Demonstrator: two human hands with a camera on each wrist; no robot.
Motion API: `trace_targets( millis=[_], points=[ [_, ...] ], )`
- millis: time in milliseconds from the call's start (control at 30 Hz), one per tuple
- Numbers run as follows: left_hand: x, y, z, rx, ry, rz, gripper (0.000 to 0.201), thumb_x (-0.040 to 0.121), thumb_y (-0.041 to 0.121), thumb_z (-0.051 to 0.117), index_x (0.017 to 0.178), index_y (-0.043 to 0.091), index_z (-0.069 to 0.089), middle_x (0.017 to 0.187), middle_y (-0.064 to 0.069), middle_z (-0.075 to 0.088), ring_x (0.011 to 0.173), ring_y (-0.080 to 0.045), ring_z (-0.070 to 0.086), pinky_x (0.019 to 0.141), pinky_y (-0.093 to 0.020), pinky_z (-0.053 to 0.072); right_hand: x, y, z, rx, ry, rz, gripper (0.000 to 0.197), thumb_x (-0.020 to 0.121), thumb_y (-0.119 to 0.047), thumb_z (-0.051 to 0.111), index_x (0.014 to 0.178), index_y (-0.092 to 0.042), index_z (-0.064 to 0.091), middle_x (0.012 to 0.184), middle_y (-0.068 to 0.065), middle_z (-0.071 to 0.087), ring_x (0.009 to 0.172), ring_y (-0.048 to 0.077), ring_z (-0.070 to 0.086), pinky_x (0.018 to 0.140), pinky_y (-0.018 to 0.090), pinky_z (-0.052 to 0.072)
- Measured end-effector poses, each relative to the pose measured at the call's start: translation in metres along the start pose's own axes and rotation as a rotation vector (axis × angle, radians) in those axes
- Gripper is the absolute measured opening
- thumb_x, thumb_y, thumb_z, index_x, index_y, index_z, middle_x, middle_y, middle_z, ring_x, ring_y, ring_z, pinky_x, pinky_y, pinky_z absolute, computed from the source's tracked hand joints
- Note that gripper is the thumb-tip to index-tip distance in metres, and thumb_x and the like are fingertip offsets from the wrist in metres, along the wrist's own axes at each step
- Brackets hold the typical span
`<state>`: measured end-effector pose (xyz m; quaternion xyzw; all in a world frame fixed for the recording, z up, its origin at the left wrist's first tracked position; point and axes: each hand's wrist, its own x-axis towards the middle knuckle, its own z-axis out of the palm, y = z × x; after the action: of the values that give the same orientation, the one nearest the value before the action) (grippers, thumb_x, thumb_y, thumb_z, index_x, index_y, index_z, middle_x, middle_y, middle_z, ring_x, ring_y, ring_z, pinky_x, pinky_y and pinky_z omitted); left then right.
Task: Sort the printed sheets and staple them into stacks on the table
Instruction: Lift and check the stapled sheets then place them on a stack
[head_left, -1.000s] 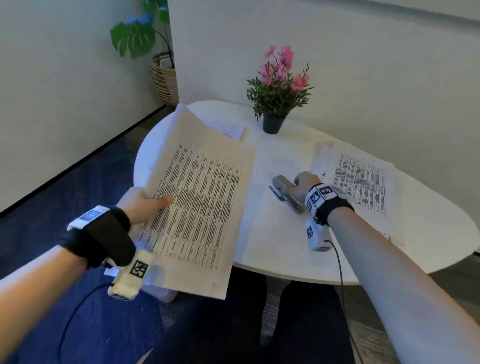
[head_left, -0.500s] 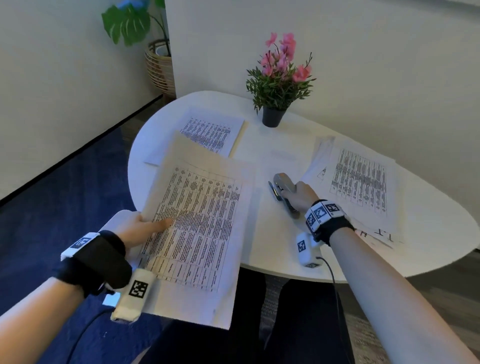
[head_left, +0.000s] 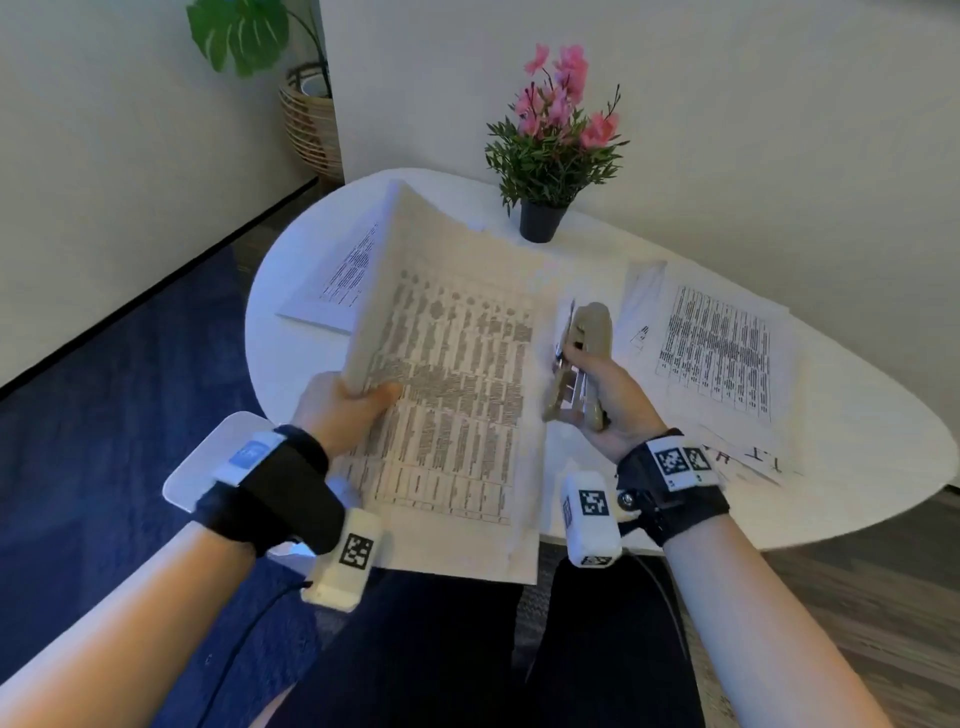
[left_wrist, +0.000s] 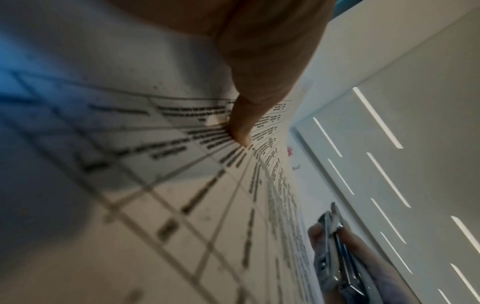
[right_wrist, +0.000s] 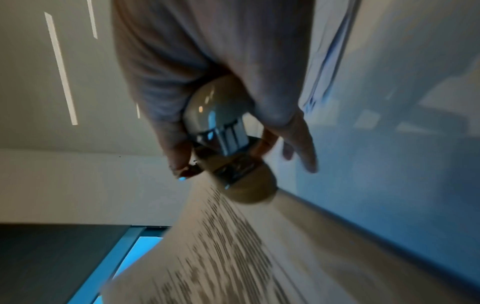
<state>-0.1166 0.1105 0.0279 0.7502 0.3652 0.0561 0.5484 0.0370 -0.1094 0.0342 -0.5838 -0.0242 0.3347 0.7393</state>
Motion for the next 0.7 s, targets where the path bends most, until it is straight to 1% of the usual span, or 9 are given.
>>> trace_targets(
  millis=[100,167,267,300,367,400,467,567,700],
  points=[
    [-0.001,0.019,0.024,0.158,0.035,0.117,0.029,0.090,0.032,0.063,0.098,0.004,0.067,0.097,-0.016,0.070,0.090,-0.030,0.066,0.084,-0.037,0.051,-0.013,0.008,-0.012,0.008,-0.039,0.003,0.019,0.090,-0.027,0.058,0.093,-0.009,0.063,0.075,0.012,0.064,0.063,0.028,0.063,0.073,0.046,0.051],
    [-0.006,0.031,0.044,0.250,0.006,0.202,0.027,0.091,0.032,0.061,0.093,0.007,0.067,0.090,-0.015,0.068,0.087,-0.029,0.064,0.079,-0.033,0.050,-0.019,0.012,-0.027,-0.007,-0.009,-0.021,0.027,0.082,-0.030,0.067,0.094,-0.005,0.064,0.078,0.016,0.066,0.065,0.029,0.066,0.063,0.040,0.055],
    [-0.026,0.046,0.071,0.176,-0.236,0.335,0.034,0.092,0.042,0.055,0.076,0.011,0.058,0.059,0.003,0.047,0.057,-0.016,0.049,0.053,-0.023,0.037,-0.026,0.014,-0.060,-0.104,0.159,-0.066,0.060,0.054,-0.039,0.086,0.097,-0.004,0.067,0.077,0.014,0.070,0.060,0.027,0.067,0.048,0.030,0.052],
    [-0.031,0.048,0.076,0.111,-0.318,0.358,0.043,0.092,0.051,0.051,0.073,0.013,0.058,0.056,0.007,0.044,0.052,-0.008,0.046,0.051,-0.020,0.035,-0.029,0.014,-0.072,-0.101,0.214,-0.070,0.054,0.059,-0.036,0.083,0.098,-0.003,0.065,0.073,0.012,0.069,0.059,0.025,0.066,0.046,0.027,0.051],
    [-0.033,0.043,0.080,0.014,-0.418,0.309,0.054,0.086,0.068,0.040,0.080,0.021,0.065,0.071,0.011,0.060,0.065,-0.002,0.058,0.067,-0.020,0.046,-0.034,0.011,-0.096,-0.035,0.301,-0.075,0.022,0.083,-0.027,0.067,0.090,-0.006,0.062,0.061,0.007,0.064,0.055,0.021,0.062,0.044,0.023,0.049],
    [-0.026,0.035,0.078,0.049,-0.416,0.265,0.057,0.085,0.070,0.037,0.088,0.022,0.066,0.083,0.008,0.067,0.078,-0.007,0.064,0.080,-0.027,0.049,-0.036,0.010,-0.109,-0.007,0.364,-0.061,0.016,0.088,-0.025,0.062,0.087,-0.009,0.061,0.059,0.006,0.062,0.055,0.019,0.062,0.045,0.023,0.049],
    [-0.006,0.015,0.065,0.421,-0.287,0.278,0.050,0.092,0.059,0.039,0.101,0.017,0.065,0.105,-0.002,0.065,0.103,-0.021,0.061,0.094,-0.033,0.044,-0.038,0.009,-0.130,0.010,0.495,-0.016,0.017,0.086,-0.027,0.065,0.089,-0.010,0.061,0.058,0.005,0.061,0.055,0.019,0.062,0.047,0.027,0.051],
    [0.024,-0.020,0.040,0.796,-0.198,0.337,0.049,0.095,0.031,0.050,0.139,0.012,0.042,0.149,-0.006,0.034,0.135,-0.023,0.034,0.111,-0.033,0.028,-0.038,0.012,-0.146,0.029,0.629,0.054,0.019,0.087,-0.025,0.066,0.091,-0.009,0.057,0.039,0.002,0.053,0.036,0.016,0.053,0.054,0.035,0.049],
    [0.031,-0.047,0.029,1.001,-0.440,0.448,0.079,0.089,0.024,0.050,0.152,0.014,0.003,0.160,0.000,-0.003,0.147,-0.015,0.001,0.119,-0.031,0.009,-0.036,0.016,-0.148,0.123,0.661,0.174,0.017,0.090,-0.024,0.063,0.088,-0.010,0.054,0.044,0.003,0.059,0.034,0.014,0.056,0.039,0.025,0.048]
  ],
)
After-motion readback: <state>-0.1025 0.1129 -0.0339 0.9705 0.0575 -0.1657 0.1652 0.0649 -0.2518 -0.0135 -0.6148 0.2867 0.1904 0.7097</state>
